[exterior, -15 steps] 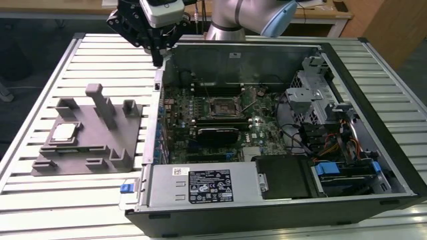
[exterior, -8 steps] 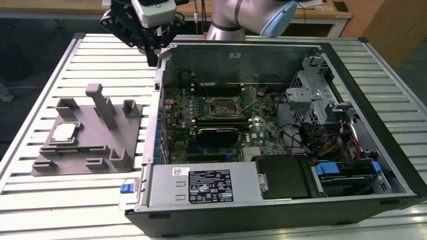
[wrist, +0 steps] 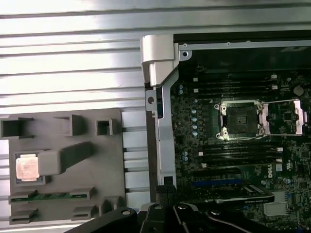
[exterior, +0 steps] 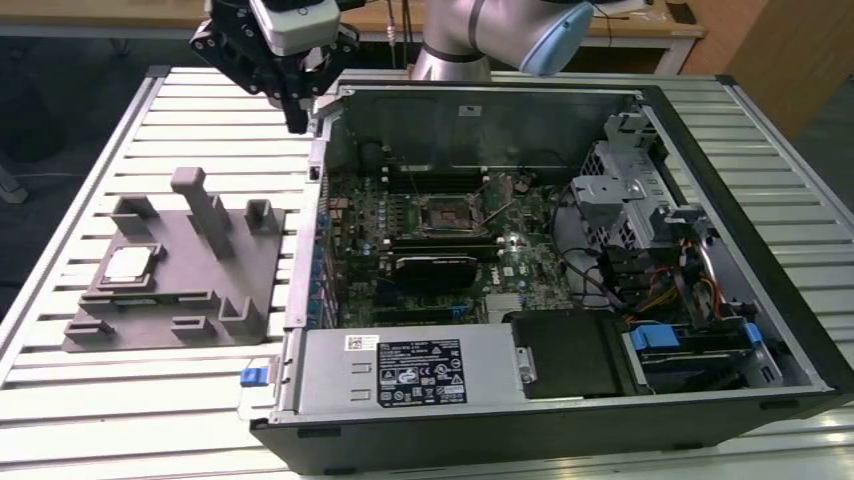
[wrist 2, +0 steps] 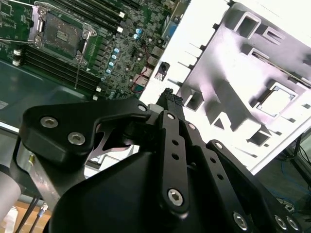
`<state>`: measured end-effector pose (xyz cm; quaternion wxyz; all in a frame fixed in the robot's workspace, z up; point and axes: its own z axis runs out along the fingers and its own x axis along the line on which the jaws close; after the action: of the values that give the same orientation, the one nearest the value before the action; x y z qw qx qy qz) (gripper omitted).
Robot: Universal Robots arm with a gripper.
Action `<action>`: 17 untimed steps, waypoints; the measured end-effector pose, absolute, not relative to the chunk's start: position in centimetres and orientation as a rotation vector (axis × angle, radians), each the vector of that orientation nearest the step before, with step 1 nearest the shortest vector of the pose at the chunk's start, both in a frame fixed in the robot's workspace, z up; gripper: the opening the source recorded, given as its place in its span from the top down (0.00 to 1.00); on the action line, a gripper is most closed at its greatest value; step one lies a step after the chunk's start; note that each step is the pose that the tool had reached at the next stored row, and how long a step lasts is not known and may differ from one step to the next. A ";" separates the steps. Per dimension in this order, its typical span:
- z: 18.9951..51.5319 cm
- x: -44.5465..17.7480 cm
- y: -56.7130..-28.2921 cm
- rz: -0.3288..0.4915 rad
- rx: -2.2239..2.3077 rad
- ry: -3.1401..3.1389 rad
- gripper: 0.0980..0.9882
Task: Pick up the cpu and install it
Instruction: 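Reach for the cpu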
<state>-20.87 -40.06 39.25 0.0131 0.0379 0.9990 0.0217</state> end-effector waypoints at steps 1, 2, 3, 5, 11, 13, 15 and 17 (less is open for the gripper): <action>39.2 -20.9 -40.1 0.068 0.118 3.113 0.99; 39.2 -21.0 -40.1 0.068 0.118 3.113 0.99; 39.2 -21.1 -40.1 0.068 0.118 3.112 0.99; 39.2 -21.3 -40.1 0.068 0.118 3.112 0.99; 39.2 -21.8 -40.1 0.068 0.118 3.112 0.99; 39.2 -22.0 -40.1 0.068 0.118 3.112 0.99; 39.2 -22.2 -40.1 0.068 0.118 3.112 0.99; 39.2 -22.4 -40.1 0.068 0.118 3.112 0.99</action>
<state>-22.37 -40.08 39.23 0.0131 0.0379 0.9990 0.0217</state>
